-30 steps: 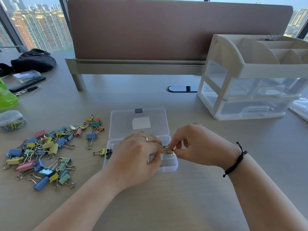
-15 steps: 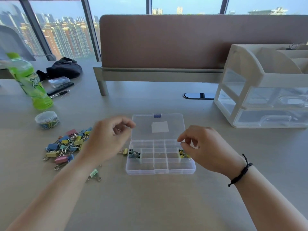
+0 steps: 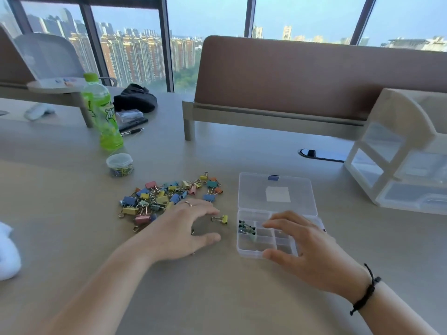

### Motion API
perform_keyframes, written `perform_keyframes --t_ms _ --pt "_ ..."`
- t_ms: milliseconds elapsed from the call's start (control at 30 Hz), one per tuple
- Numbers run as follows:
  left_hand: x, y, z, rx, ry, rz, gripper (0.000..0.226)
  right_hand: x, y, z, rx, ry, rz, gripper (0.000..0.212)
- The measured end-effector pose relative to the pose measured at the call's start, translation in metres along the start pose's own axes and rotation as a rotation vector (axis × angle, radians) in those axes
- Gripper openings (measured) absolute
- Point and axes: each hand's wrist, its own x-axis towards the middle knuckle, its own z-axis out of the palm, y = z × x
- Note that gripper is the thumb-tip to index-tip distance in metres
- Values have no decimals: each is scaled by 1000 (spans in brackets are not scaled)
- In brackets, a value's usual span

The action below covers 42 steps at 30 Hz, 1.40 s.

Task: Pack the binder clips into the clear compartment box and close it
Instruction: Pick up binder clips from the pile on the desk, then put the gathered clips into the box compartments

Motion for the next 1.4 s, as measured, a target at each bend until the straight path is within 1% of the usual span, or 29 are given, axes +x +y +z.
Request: perform_keyframes --t_ms 100,167,233,300,333,400,433,500,567,667,767,867,1000,1067,1133,1200,1300,1367,1400 --pt "0 3 2 40 17 5 68 -2 5 -3 32 26 53 52" --pt "-1 4 4 60 14 15 74 3 2 -3 -12 79 66 54" --pt "-2 7 2 -29 42 3 74 17 -12 -2 -90 135 53 50" --pt "0 7 -1 -187 174 -23 60 35 -34 3 -183 114 2 44" --pt "1 6 -3 -252 271 -39 49 45 -44 8 -232 67 -21 43" --pt "3 -1 -7 -301 448 -88 30 64 -60 20 -316 -38 -29 39" --pt "3 -5 -9 -311 512 -126 25 72 -66 27 -340 -71 -26 35" --pt "2 -14 -14 -291 579 -220 23 84 -71 38 -368 -94 -10 25" --pt "1 -20 -17 -243 595 -309 23 90 -70 45 -373 -90 11 25" --pt "3 -27 -16 -176 530 -363 23 94 -69 48 -284 -123 -1 27" --pt "5 -29 -13 -113 429 -351 28 95 -75 44 -158 -163 -12 27" --pt "5 -24 -17 -225 392 -342 29 93 -80 42 -89 -134 -15 30" --pt "7 -22 -22 -485 417 -312 32 86 -87 41 -23 -28 -43 32" --pt "7 -22 -23 -543 414 -300 35 82 -90 43 -13 4 -59 32" --pt "5 -21 -25 -557 375 -267 39 78 -93 45 -1 16 -66 33" --pt "2 -21 -28 -524 334 -230 36 73 -96 46 20 26 -69 35" --pt "-6 -21 -37 -354 257 -159 31 67 -98 49 46 18 -84 40" --pt "-13 -22 -45 -299 153 -85 31 64 -99 50 42 -4 -90 41" --pt "-16 -23 -48 -291 67 -73 31 63 -99 50 41 -15 -92 41"
